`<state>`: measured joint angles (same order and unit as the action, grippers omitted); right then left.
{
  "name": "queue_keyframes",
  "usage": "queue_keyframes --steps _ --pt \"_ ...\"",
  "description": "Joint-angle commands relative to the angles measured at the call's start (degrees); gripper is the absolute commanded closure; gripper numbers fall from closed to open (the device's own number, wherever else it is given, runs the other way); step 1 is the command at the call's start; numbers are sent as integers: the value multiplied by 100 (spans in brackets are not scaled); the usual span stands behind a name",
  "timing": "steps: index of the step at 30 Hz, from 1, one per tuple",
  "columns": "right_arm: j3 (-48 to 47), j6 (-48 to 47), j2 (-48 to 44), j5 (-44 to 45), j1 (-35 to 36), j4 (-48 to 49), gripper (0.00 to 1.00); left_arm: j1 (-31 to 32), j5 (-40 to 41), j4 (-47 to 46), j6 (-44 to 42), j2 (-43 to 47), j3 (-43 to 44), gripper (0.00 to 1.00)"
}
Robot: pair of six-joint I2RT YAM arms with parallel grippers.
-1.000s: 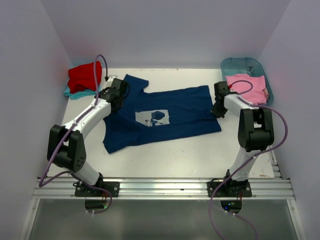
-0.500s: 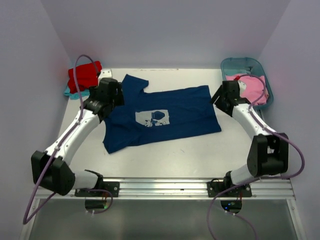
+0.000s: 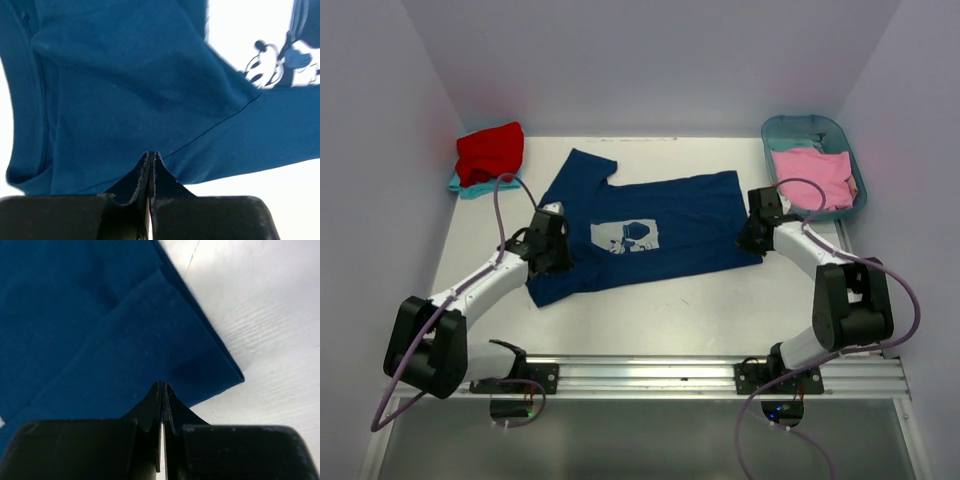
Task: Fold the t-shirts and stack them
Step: Fold the flattened tshirt in 1/3 of the way
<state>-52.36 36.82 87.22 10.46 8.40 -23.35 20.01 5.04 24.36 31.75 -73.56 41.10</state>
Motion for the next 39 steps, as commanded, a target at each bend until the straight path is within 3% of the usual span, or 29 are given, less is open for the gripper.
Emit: queue_keyframes --steps 1,14,22,29,39 --pt "182 159 93 -211 170 -47 100 12 -108 -853 227 -27 -6 100" --pt "490 63 673 228 416 103 100 20 410 -907 139 -1255 -234 100" --pt "147 -140 866 544 495 -1080 100 12 823 489 288 -1610 73 100" --pt "164 -219 1200 335 513 -1602 100 12 929 1676 578 -942 353 75" --pt "-46 -263 1491 141 732 -2164 100 -15 885 2521 227 -1011 987 73"
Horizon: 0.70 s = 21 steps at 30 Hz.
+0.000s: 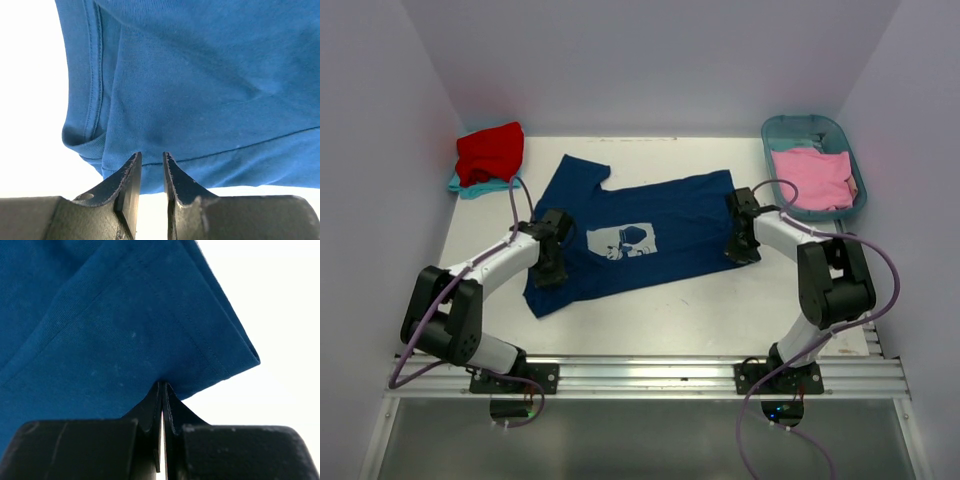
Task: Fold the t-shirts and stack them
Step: Fold the flattened tshirt in 1/3 of the way
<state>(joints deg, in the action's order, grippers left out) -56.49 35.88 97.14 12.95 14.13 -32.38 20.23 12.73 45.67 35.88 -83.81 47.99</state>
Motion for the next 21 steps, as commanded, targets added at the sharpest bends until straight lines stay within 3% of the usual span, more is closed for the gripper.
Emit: queue_keyframes --steps 1,11,21 --pt "367 -169 525 -117 204 -1323 100 -45 116 373 -195 -12 308 73" --pt "657 -81 631 -416 819 -1648 100 -151 -183 -145 -424 -337 158 74" --pt "700 200 165 -784 1821 -2334 100 -300 -43 -260 -564 -356 97 75"
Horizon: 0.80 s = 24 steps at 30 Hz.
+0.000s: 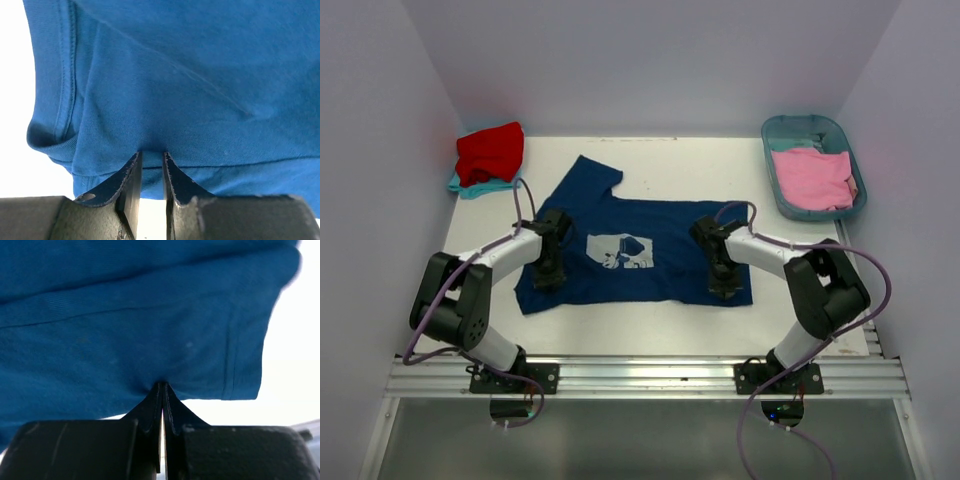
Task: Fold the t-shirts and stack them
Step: Fold the flattened tshirt in 1/3 of the way
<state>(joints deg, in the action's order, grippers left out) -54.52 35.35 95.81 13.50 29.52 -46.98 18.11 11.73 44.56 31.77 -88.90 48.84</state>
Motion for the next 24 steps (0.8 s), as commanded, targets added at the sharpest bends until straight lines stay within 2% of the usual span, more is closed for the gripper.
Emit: queue_keyframes --steps 1,4,9,17,24 --pt "634 322 254 -892 361 -900 100 -97 75 -131 -171 171 20 75" --pt "977 542 88 -1165 651 -865 100 -167 110 -96 -232 241 12 75" --pt "1190 797 -238 -981 871 -927 100 -255 119 -70 -224 365 -24 75" --pt "522 1017 -502 -235 880 -1410 100 -282 102 123 -171 549 -67 75" --pt "56 650 -256 -364 871 -998 100 -282 -161 431 -31 1066 -42 77"
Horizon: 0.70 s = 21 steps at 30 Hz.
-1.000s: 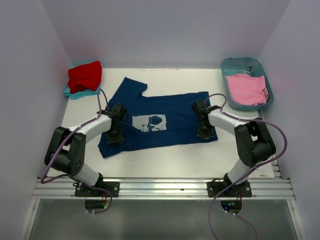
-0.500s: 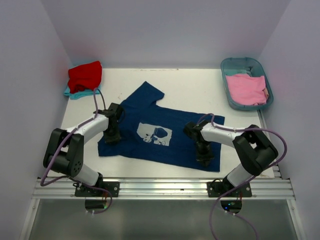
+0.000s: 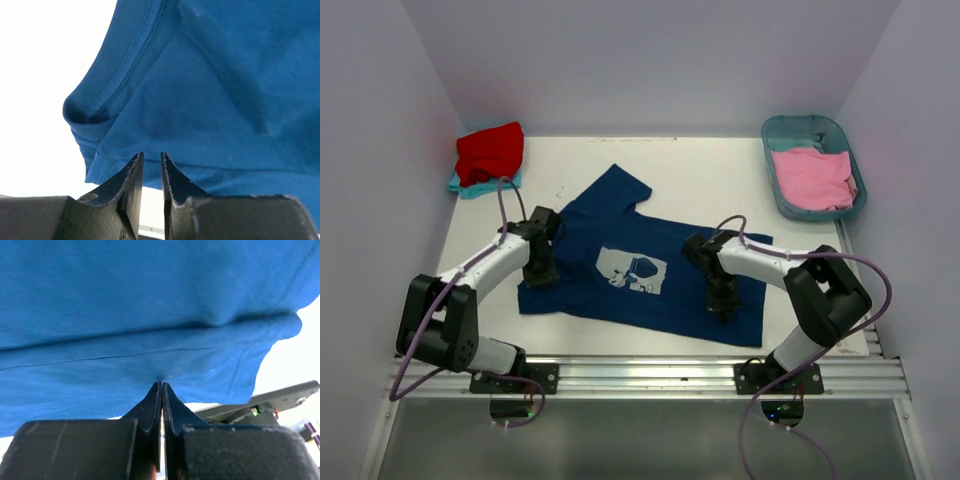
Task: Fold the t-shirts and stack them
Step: Fold the flattened tshirt in 1/3 of the way
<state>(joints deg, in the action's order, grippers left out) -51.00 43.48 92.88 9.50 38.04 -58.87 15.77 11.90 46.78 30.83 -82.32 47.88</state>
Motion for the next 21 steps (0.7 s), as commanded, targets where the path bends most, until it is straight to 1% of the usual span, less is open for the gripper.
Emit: queue_keyframes --steps 1,2,3,4,6,7,9,10,11,13,14,16,17,19,21 --pt "-479 -295 -85 -87 19 305 100 -48 -266 243 72 515 99 78" --pt "-559 -436 -190 -254 28 437 100 -48 -354 287 81 646 151 78" --pt "-629 -559 -357 -699 28 595 100 -48 -503 270 81 935 282 79" --pt "-735 -787 -619 -904 28 962 100 -48 -592 131 20 1085 344 79" --pt "-989 -1025 -823 -1308 28 1297 91 -39 -811 -151 -173 1410 406 78" --pt "-1104 -1104 -894 -1406 37 1360 74 -48 -882 -378 -235 1421 441 77" --pt "-1471 -1262 -860 -1538 37 1466 56 -48 -1154 -652 -506 1246 556 76" --pt "-1596 -1324 -738 -1556 37 1501 43 -48 -1320 -940 -560 1123 608 75" --pt "-1719 -1360 -658 -1556 28 1528 39 -48 -1522 -1065 -621 835 731 74" --pt "-2070 -1465 -456 -1626 28 1694 35 -39 -1743 -1625 -719 561 802 73" --pt "-2176 -1500 -194 -1705 37 1782 34 -48 -1892 -1785 -745 264 898 71" --pt "-2466 -1571 80 -1950 37 2133 34 -39 -1981 -2250 -789 -2 951 71" --pt "-2580 -1562 429 -2073 28 2300 34 -39 -1990 -2270 -824 -325 1143 71" --pt "-2906 -1536 765 -2320 63 2433 35 -39 -2025 -2296 -912 -730 1398 71" --pt "-3126 -1501 1100 -2426 159 2599 37 -39 -1859 -2114 -947 -960 1610 71"
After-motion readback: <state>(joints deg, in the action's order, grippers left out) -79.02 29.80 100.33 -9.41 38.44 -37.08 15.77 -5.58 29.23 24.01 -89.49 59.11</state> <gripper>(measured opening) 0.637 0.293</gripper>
